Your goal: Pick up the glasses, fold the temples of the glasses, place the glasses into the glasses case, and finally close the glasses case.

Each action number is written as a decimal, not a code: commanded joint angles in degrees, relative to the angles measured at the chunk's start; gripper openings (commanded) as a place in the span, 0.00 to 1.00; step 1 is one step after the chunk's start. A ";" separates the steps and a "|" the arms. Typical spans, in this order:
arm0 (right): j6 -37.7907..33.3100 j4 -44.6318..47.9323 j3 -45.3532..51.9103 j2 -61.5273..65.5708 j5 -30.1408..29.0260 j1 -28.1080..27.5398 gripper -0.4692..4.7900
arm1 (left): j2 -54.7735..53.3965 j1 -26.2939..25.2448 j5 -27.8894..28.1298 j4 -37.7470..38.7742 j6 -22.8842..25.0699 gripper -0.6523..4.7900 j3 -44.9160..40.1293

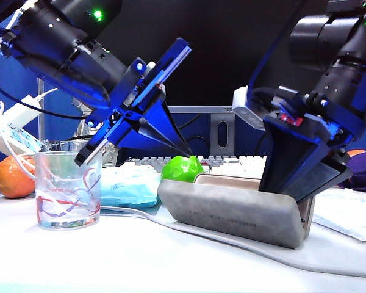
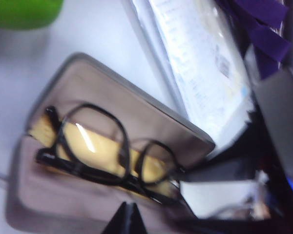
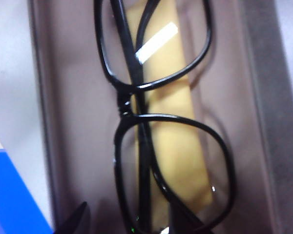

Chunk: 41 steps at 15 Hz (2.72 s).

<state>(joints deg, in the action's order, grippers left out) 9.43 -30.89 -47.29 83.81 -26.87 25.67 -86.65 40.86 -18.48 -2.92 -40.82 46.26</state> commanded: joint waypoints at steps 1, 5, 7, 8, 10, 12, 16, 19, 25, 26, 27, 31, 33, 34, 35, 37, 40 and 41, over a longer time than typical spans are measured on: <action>0.02 0.28 -0.09 -0.42 -4.04 0.13 0.49 | -1.14 2.40 5.01 -0.76 -0.13 0.11 0.15; -0.68 0.44 -0.20 -0.76 -3.30 0.07 0.49 | -3.37 4.37 6.75 -0.24 -0.15 0.11 0.11; -3.96 -0.02 -0.22 -1.90 -1.68 0.00 0.49 | -3.89 4.61 8.90 1.25 -0.11 0.11 0.11; -6.49 -0.09 -0.22 -2.71 0.66 -0.02 0.49 | -4.09 4.61 9.35 1.92 -0.09 0.11 0.11; -7.21 0.17 -0.20 -3.39 2.75 -0.02 0.49 | -4.48 4.63 9.68 2.43 0.07 0.11 0.11; -10.08 0.04 -0.20 -3.39 6.01 0.00 0.49 | -4.96 4.63 9.73 2.80 0.04 0.11 0.11; -15.82 -2.16 -0.20 -3.69 7.48 0.00 0.49 | -5.60 4.63 10.27 3.34 0.04 0.11 0.11; -16.22 -5.03 -0.22 -6.93 7.93 0.00 0.61 | -5.73 4.61 12.33 3.67 0.04 0.11 0.07; -19.19 -5.70 -0.07 -6.40 8.94 0.00 0.61 | -6.51 5.33 13.29 3.82 0.04 0.11 0.02; -19.80 -4.83 -0.07 -6.19 8.83 0.00 0.61 | -6.71 5.35 13.29 3.96 0.07 0.11 0.00; -20.02 -3.69 -0.07 -5.40 8.81 0.00 0.61 | -7.34 5.97 13.27 3.93 0.04 0.11 0.02; -19.47 -1.36 -0.07 -1.49 6.43 0.00 0.61 | -7.63 6.95 13.29 4.09 -0.04 0.11 0.02; -19.41 -0.07 -0.07 -0.46 6.25 0.00 0.57 | -7.63 6.95 13.29 4.13 -0.04 0.11 0.00; -18.56 -0.11 -0.07 -0.37 5.88 0.00 0.48 | -7.63 6.95 13.31 4.15 -0.04 0.11 0.00; -17.22 -0.20 -0.07 -0.37 4.55 0.00 0.30 | -7.63 6.95 13.31 4.15 -0.04 0.11 0.00; -16.92 -0.59 -0.09 -0.39 0.81 0.00 0.26 | -7.63 6.95 13.31 4.59 -0.02 0.11 0.00; -16.92 -0.83 -0.09 -0.42 -1.77 0.00 0.27 | -7.63 6.95 13.35 5.68 0.11 0.11 0.00; -16.94 -0.83 -0.09 -0.42 -1.86 0.00 0.45 | -7.63 6.95 13.33 5.68 0.11 0.11 0.00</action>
<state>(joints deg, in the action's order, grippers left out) -7.79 -33.10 -46.89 83.83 -24.71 25.45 -93.93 47.72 -5.43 1.04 -40.77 46.30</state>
